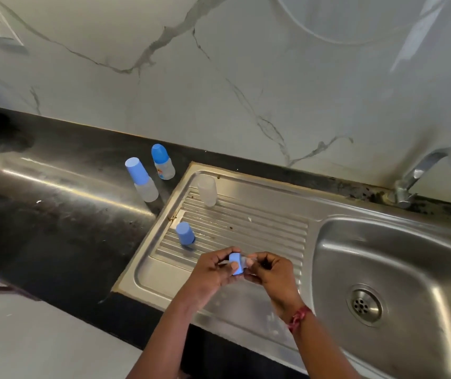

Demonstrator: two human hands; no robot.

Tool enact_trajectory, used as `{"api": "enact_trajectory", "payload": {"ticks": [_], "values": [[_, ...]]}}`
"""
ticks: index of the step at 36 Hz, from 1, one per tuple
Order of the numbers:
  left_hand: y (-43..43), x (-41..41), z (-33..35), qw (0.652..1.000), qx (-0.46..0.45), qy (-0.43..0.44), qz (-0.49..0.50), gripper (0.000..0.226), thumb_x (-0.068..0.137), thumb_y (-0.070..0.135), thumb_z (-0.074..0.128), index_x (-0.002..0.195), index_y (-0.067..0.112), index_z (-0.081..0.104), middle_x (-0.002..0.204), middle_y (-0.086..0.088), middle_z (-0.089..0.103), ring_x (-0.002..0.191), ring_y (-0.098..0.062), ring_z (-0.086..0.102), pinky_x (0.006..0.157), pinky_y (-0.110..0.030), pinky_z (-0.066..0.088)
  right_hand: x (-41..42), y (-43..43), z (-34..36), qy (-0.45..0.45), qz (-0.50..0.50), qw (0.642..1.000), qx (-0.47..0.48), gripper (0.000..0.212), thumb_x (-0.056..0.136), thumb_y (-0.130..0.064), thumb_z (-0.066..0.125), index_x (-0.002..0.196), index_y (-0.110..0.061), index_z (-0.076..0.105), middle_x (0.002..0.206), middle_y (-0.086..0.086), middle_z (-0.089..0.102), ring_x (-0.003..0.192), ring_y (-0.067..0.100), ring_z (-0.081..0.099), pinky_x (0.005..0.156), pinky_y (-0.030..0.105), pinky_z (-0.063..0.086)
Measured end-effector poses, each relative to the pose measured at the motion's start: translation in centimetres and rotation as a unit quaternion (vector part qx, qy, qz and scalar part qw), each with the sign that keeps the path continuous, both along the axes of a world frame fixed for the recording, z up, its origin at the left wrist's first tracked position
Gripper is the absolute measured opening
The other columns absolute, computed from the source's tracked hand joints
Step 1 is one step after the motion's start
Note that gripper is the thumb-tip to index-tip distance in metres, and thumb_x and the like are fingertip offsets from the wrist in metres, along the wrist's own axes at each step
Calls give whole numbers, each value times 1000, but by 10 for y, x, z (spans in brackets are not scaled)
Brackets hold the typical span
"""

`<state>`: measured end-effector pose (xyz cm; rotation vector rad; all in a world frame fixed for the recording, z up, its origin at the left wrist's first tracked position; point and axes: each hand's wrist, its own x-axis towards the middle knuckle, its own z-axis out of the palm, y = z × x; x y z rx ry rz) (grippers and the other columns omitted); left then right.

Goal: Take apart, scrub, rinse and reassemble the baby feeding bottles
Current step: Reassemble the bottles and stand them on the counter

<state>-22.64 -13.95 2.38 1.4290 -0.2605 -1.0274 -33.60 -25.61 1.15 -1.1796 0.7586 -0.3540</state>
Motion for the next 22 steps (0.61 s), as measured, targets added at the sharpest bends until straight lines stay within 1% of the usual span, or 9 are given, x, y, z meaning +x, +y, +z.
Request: {"api": "enact_trajectory", "payload": {"ticks": [5, 8, 10, 13, 16, 18, 20, 21, 22], "values": [[2, 15, -12, 999, 3, 9, 49, 22, 93, 2, 64, 112, 11, 70, 113, -17, 71, 106, -28, 70, 83, -32, 58, 20, 18, -4, 17, -45, 997, -65, 7, 89, -4, 69, 89, -6, 75, 86, 8, 76, 85, 21, 74, 76, 26, 59], [4, 28, -10, 998, -1, 39, 40, 19, 93, 4, 64, 112, 7, 67, 112, -15, 71, 102, -25, 71, 82, -31, 58, 34, 21, -3, 10, -54, 997, -48, 5, 89, -6, 70, 91, -6, 74, 88, 10, 76, 87, 25, 73, 76, 28, 59], [8, 42, -5, 999, -7, 41, 19, 17, 92, 5, 67, 108, 4, 65, 107, -13, 71, 97, -24, 71, 85, -36, 59, 44, 23, 1, 9, -53, 998, -27, 8, 91, -8, 68, 97, -5, 72, 90, 12, 75, 87, 27, 73, 71, 27, 59], [14, 67, 0, 997, -12, 61, 43, 21, 88, 3, 71, 105, 4, 59, 107, -19, 69, 93, -30, 72, 88, -45, 58, 61, 28, 6, 22, -64, 998, -14, 17, 98, -21, 60, 104, -9, 71, 93, 11, 75, 82, 23, 72, 69, 28, 58], [18, 88, 10, 987, -61, 121, 89, 19, 90, 0, 66, 99, 7, 51, 103, -24, 70, 91, -34, 72, 80, -40, 60, 83, 34, 5, 48, -88, 995, -24, 21, 100, -28, 56, 101, -12, 70, 88, 7, 74, 73, 17, 67, 68, 32, 57], [23, 104, 18, 974, -113, 157, 116, 19, 89, 3, 64, 99, 9, 49, 97, -20, 71, 96, -39, 70, 75, -35, 61, 100, 38, -2, 85, -70, 991, -72, 17, 99, -26, 58, 97, -15, 70, 86, 7, 72, 69, 12, 65, 66, 31, 56], [30, 120, 24, 961, -151, 186, 136, 24, 87, 13, 66, 106, 10, 52, 100, -22, 70, 101, -42, 67, 79, -38, 60, 116, 40, -12, 123, -26, 976, -175, 5, 94, -20, 65, 94, -17, 70, 87, 2, 71, 69, 7, 65, 69, 31, 56], [34, 128, 26, 960, -155, 186, 142, 27, 89, 18, 65, 112, 10, 55, 104, -23, 69, 99, -40, 67, 82, -42, 59, 123, 41, -17, 143, 0, 962, -231, 8, 90, -17, 70, 97, -19, 70, 89, -2, 70, 72, 6, 64, 74, 32, 55], [39, 135, 26, 961, -152, 179, 146, 29, 91, 24, 64, 117, 11, 57, 107, -23, 69, 97, -38, 68, 84, -45, 58, 131, 44, -23, 165, 24, 946, -277, 19, 86, -16, 73, 104, -19, 69, 93, -5, 68, 75, 6, 63, 79, 30, 53]]}}
